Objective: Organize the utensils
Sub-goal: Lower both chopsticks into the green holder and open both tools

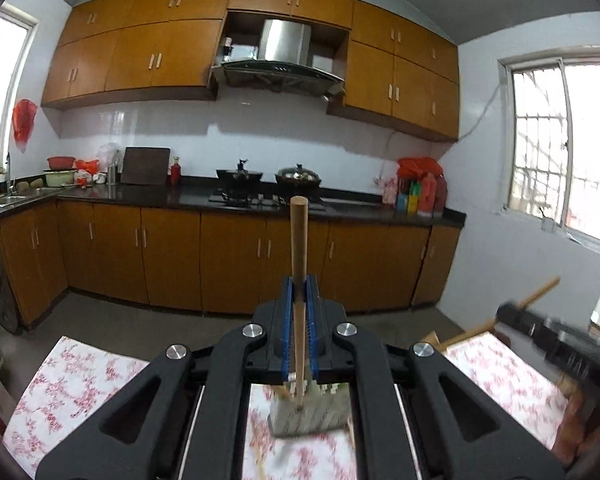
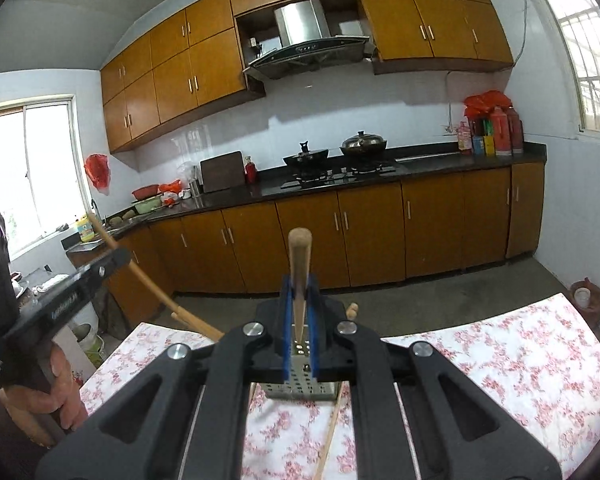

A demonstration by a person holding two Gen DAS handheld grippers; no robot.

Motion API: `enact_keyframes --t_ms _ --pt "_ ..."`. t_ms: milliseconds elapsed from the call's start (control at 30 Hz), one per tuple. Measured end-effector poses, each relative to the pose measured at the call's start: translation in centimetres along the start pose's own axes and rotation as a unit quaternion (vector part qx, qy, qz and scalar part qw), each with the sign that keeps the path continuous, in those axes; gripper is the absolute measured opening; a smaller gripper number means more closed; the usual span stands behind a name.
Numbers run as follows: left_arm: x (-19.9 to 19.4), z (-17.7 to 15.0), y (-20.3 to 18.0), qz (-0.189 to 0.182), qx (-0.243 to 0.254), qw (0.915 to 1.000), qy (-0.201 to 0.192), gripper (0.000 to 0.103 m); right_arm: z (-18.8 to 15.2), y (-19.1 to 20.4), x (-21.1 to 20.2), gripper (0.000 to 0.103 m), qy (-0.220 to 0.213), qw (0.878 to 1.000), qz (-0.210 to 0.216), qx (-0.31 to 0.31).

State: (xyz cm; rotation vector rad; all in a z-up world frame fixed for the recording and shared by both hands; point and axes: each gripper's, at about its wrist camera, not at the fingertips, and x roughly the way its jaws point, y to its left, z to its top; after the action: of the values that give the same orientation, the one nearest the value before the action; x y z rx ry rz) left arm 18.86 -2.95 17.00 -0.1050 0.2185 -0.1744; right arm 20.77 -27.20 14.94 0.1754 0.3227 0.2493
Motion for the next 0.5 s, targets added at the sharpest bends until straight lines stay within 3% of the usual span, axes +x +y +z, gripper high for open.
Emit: enact_keyframes --t_ms 300,500 --pt "5.0 -2.1 0.3 0.017 -0.022 0.9994 0.019 0.007 -0.9 -0.4 6.4 0.008 0.048 0.999 -0.012 -0.002" --pt "5.9 -3.4 0.3 0.015 -0.016 0.9989 0.041 0.007 -2.0 -0.6 9.0 0.008 0.072 0.997 -0.014 0.006"
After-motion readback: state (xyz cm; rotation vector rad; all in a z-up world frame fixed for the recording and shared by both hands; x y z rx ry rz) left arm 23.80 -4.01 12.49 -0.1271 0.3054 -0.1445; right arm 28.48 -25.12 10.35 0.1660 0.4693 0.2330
